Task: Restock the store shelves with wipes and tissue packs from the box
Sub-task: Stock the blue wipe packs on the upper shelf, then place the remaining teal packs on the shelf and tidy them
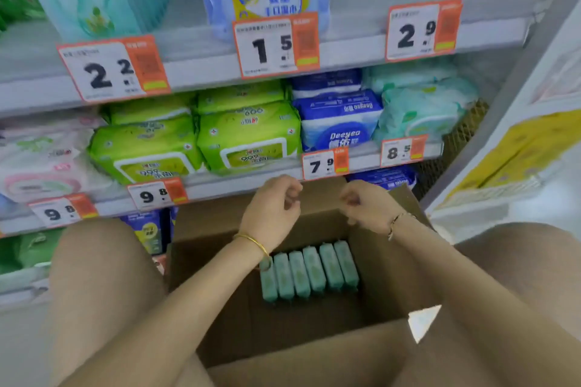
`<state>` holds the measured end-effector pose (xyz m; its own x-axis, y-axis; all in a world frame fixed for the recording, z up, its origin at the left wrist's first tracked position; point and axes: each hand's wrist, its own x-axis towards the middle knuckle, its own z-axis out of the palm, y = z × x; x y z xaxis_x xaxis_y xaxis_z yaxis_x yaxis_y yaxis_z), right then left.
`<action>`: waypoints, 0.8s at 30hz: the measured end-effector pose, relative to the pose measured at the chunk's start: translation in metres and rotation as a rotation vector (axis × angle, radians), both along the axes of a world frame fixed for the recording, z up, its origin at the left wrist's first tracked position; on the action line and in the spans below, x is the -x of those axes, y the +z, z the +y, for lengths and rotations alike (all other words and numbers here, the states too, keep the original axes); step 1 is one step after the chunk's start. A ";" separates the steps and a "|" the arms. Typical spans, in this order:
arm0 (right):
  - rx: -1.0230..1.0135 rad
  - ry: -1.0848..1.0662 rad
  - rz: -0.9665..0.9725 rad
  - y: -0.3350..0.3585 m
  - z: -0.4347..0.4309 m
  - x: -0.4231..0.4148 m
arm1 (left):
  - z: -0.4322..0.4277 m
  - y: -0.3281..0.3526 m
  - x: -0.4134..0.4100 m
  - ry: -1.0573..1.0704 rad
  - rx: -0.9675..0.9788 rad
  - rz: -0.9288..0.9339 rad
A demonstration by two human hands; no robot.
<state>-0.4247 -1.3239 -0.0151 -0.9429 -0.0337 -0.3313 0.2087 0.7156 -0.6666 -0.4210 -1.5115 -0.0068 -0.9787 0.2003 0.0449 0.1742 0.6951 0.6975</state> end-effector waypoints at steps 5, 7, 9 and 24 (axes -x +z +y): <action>-0.267 0.126 -0.361 -0.098 -0.006 0.017 | -0.007 -0.067 0.000 -0.047 0.161 -0.283; -0.325 0.165 -0.446 -0.134 -0.015 0.017 | -0.009 -0.079 0.006 -0.041 0.193 -0.336; -0.390 0.159 -0.491 -0.168 -0.024 0.014 | -0.010 -0.087 0.012 -0.023 0.205 -0.373; -0.672 0.050 -0.553 -0.213 -0.024 -0.039 | 0.003 -0.118 -0.002 -0.031 0.171 -0.538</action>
